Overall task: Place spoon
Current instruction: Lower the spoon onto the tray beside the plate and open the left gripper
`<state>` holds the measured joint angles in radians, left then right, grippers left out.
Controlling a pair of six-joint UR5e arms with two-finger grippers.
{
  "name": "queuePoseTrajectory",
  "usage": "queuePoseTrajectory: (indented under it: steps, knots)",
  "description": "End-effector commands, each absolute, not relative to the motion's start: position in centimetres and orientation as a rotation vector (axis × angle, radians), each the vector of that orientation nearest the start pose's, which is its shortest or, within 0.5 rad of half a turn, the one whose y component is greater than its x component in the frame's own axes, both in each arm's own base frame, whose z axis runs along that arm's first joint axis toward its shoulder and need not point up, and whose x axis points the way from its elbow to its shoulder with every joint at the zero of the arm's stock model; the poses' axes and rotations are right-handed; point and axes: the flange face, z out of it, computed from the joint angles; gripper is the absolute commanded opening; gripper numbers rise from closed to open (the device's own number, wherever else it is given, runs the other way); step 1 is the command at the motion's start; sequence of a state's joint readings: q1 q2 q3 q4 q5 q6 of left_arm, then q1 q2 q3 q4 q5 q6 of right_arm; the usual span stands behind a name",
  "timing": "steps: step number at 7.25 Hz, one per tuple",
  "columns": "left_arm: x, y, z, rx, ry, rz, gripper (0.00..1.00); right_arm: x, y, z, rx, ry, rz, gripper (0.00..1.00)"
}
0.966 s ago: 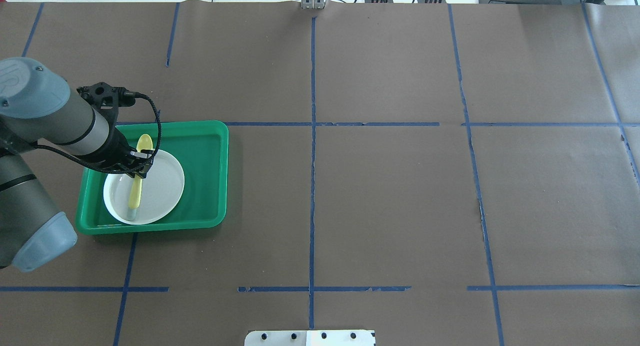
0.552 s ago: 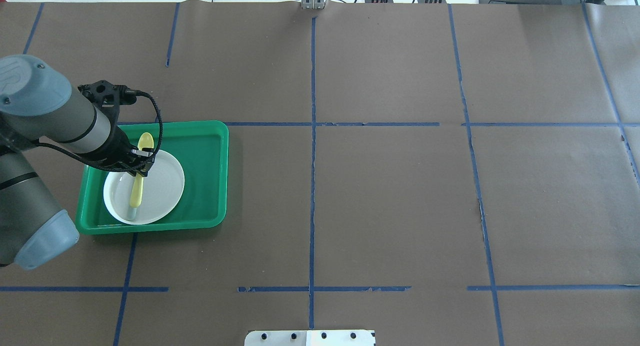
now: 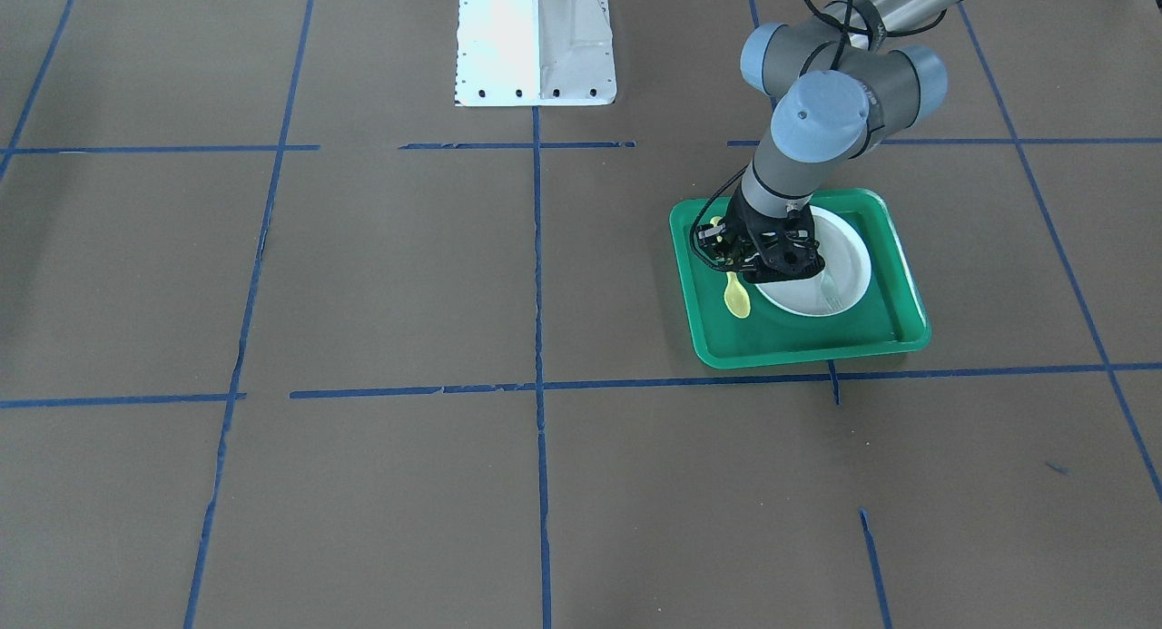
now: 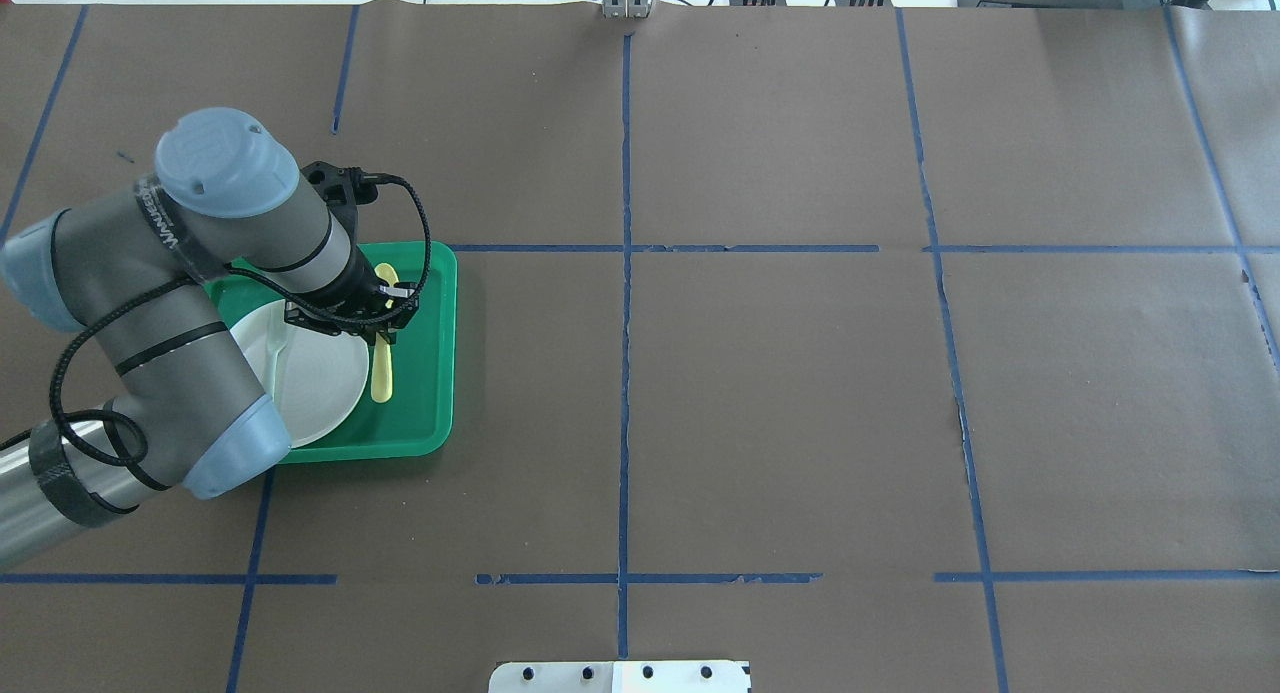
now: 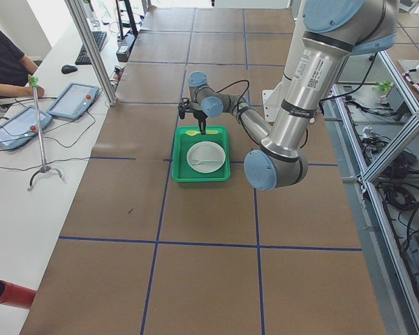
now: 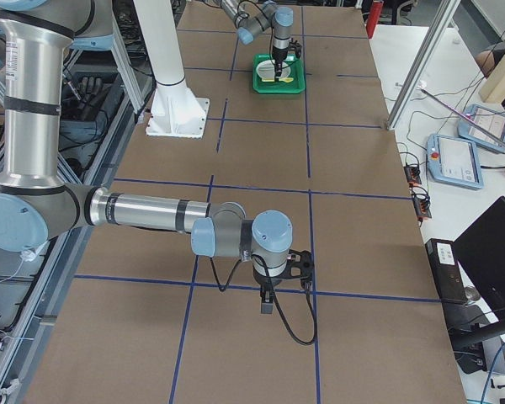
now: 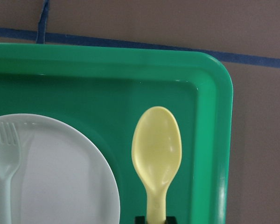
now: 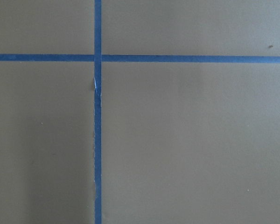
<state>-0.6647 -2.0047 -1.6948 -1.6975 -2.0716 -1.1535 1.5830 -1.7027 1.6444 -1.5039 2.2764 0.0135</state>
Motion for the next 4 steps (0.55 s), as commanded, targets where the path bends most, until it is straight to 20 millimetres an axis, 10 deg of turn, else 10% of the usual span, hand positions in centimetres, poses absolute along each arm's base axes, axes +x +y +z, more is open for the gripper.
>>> queuePoseTrajectory:
  steps: [1,2,3,4]
  knots:
    - [46.8,-45.5,35.2,-0.079,0.82,-0.044,0.02,7.4,-43.5,68.2,0.008,-0.706,0.022,1.0]
    - [46.5,-45.4,35.3,-0.075,0.821,-0.038,0.66,7.4,-43.5,68.2,0.008,-0.706,0.022,1.0]
    - [46.4,-45.3,35.1,-0.069,0.825,-0.034,1.0,7.4,-43.5,68.2,0.007,-0.706,0.022,1.0]
    - [45.2,-45.2,33.5,-0.049,0.848,-0.035,1.0,7.4,-43.5,68.2,0.008,-0.706,0.022,1.0]
